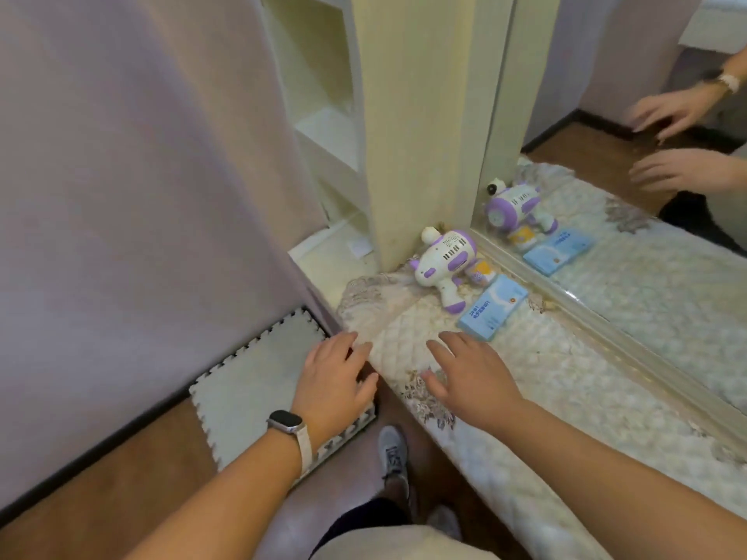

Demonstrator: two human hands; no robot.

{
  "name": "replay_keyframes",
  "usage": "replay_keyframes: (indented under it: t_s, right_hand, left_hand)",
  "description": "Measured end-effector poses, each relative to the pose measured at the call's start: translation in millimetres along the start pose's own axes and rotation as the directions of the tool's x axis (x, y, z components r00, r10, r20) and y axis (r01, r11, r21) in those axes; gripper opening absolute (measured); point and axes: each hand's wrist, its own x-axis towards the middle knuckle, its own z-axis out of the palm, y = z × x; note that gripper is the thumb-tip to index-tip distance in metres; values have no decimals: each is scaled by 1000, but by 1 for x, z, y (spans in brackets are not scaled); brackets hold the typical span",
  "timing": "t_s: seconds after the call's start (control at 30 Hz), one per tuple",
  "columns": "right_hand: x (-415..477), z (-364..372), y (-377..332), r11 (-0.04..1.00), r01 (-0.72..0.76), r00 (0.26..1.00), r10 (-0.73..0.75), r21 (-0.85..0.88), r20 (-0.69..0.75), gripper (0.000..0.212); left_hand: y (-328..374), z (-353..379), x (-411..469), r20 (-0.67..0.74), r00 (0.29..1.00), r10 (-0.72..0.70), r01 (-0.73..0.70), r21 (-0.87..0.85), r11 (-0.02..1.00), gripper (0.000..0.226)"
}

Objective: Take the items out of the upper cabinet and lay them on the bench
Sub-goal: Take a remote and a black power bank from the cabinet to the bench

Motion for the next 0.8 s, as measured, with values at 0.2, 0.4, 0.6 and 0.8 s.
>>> replay_keyframes:
  t_s: [0.2, 0.4, 0.6, 0.8]
  right_hand:
    - [-7, -8, -77, 960, 278, 960, -278, 29, -1, 50]
    - [-13, -13, -144, 875, 483, 875, -483, 8, 3, 51]
    - [-21, -12, -241, 766, 643, 765, -643, -15, -42, 47]
    - [-60, 1, -377, 665, 746, 664, -747, -37, -47, 49]
  left_hand:
    - [-26, -25, -84, -87, 985, -149, 153, 47, 987, 46]
    - [-55, -48, -158, -227, 952, -206, 219, 32, 975, 41]
    - [-100, -75, -248, -327, 881, -341, 373, 38, 927, 39]
    - [-156, -96, -380, -341, 787, -515, 544, -10, 839, 42]
